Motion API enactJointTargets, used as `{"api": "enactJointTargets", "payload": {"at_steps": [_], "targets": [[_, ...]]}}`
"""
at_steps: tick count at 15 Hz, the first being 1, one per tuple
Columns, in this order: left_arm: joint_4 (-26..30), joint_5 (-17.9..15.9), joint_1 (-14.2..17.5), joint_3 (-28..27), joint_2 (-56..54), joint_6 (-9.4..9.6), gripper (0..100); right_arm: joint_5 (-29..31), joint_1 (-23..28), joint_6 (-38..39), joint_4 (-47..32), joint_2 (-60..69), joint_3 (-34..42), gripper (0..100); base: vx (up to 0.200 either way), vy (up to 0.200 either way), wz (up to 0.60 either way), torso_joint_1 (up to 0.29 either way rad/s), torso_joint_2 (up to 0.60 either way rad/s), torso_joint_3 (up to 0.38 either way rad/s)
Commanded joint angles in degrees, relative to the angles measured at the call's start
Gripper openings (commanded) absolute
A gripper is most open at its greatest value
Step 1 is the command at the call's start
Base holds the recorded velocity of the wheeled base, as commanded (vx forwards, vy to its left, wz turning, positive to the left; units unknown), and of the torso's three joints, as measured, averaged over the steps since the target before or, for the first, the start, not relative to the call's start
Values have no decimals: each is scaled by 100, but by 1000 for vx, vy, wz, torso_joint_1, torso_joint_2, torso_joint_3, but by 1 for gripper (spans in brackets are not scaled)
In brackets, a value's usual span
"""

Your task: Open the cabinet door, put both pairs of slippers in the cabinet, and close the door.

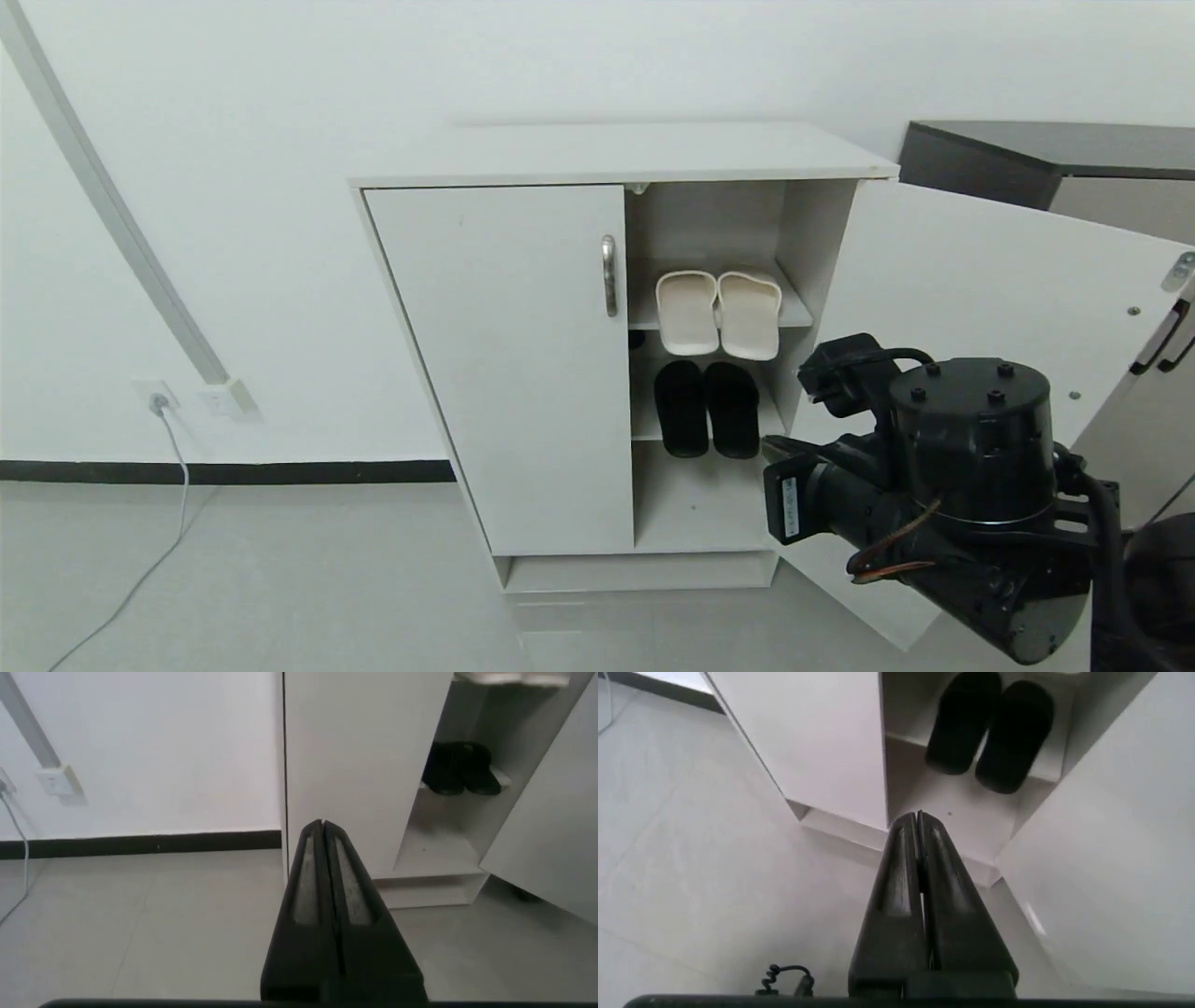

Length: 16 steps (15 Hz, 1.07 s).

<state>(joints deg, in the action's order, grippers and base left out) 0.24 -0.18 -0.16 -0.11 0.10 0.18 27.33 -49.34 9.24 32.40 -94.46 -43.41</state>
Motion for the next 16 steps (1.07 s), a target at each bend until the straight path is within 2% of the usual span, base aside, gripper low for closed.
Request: {"api": "enactJointTargets", "payload": {"at_steps": [1, 14, 16], "targets": [[2, 1, -2, 2, -1, -1, 0, 0, -6, 8, 3, 16, 26, 0, 0, 0, 600, 124, -466, -339], [2, 1, -2, 2, -1, -1, 0, 0, -50, -45, 3, 130, 114, 0, 0, 0, 600, 166, -482, -321], [2, 1, -2, 2, -1, -1, 0, 62, -23, -195, 3, 130, 140, 0, 0, 0, 0, 190, -476, -286]]}}
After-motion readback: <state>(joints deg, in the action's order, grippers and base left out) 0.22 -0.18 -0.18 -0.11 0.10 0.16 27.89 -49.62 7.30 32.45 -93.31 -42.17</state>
